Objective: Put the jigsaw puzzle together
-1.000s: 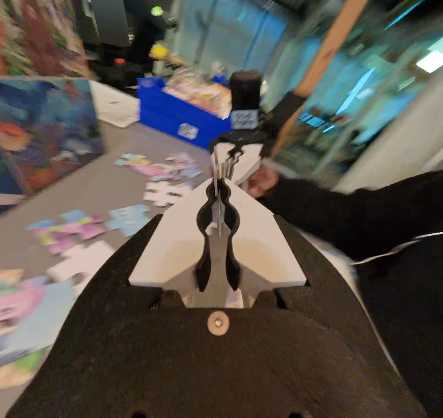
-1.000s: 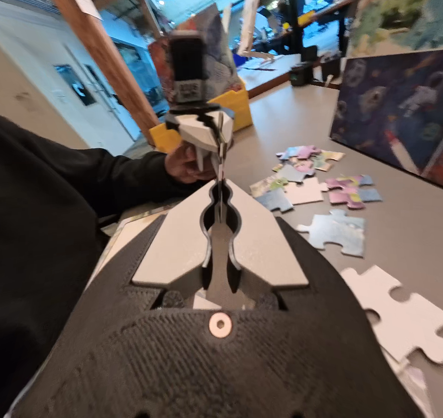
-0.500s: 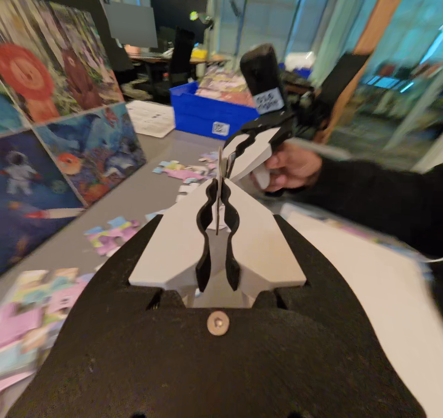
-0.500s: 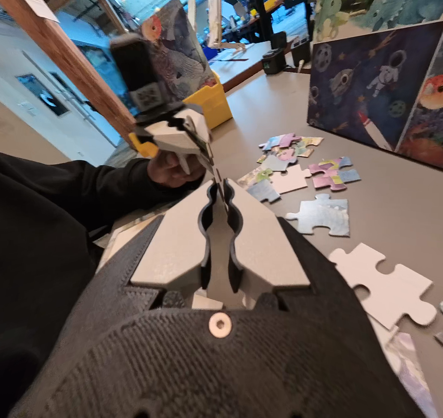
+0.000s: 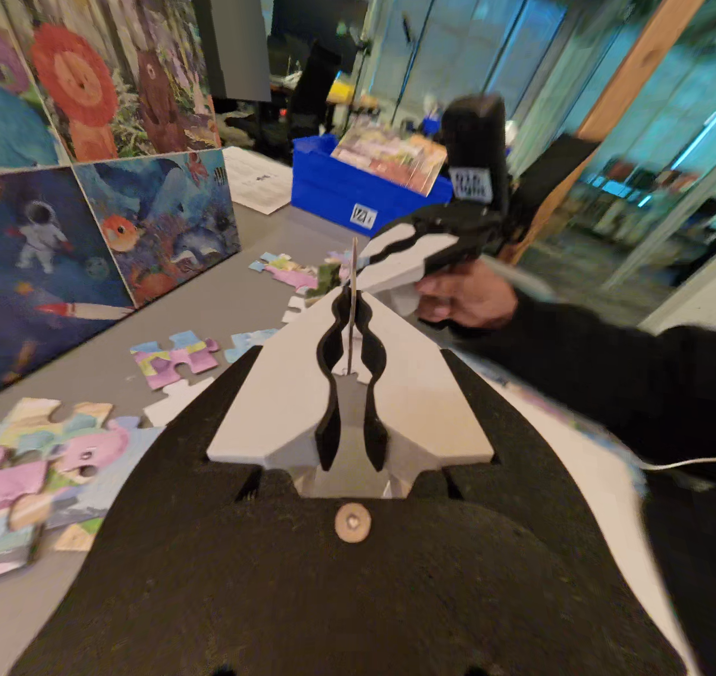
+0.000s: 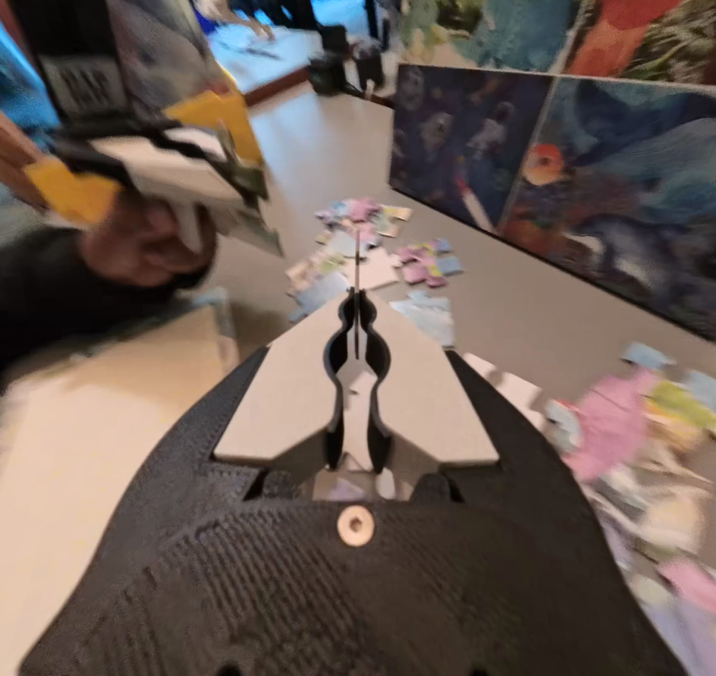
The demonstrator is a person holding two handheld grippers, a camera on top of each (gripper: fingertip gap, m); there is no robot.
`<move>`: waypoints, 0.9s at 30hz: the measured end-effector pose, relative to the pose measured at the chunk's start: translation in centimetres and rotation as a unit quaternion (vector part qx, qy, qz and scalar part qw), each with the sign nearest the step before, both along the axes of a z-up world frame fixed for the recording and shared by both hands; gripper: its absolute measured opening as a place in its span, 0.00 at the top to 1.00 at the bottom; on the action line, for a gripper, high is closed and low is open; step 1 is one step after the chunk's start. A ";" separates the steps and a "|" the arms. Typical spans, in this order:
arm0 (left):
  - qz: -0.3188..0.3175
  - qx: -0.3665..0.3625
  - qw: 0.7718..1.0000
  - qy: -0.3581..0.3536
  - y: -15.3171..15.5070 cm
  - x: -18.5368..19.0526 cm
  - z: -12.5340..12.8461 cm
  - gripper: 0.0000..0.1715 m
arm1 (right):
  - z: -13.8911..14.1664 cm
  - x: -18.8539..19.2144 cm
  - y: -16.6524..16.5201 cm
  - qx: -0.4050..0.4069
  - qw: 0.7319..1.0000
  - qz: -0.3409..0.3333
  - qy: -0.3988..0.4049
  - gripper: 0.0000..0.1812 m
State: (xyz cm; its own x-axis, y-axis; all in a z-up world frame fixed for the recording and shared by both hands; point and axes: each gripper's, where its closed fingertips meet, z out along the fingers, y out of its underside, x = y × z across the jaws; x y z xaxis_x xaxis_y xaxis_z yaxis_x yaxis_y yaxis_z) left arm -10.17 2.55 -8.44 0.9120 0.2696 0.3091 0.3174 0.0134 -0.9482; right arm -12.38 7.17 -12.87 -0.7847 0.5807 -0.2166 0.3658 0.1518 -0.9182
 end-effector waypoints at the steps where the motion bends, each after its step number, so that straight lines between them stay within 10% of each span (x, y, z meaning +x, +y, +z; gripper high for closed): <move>1: 0.000 0.017 1.000 -0.020 -0.5 -0.4 0.3 1.00 | -0.3 -0.4 0.6 0.020 1.000 -0.010 0.010 1.00; 12: 0.002 -0.152 0.984 -0.088 -2.3 -3.0 -6.4 1.00 | -4.1 -1.3 2.9 0.185 0.982 -0.045 0.003 1.00; 27: 0.030 -0.150 0.982 -0.110 -3.9 -4.5 -6.8 1.00 | -4.5 -1.9 4.0 0.233 0.970 -0.070 0.026 1.00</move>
State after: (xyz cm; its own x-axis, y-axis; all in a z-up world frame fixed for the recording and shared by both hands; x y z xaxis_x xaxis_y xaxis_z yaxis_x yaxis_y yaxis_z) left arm -14.71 -1.34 -15.21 0.8110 0.4307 0.3960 0.5232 -0.2306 -0.8204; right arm -14.31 11.19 -17.36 -0.6943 0.7073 0.1331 0.3672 0.5071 -0.7797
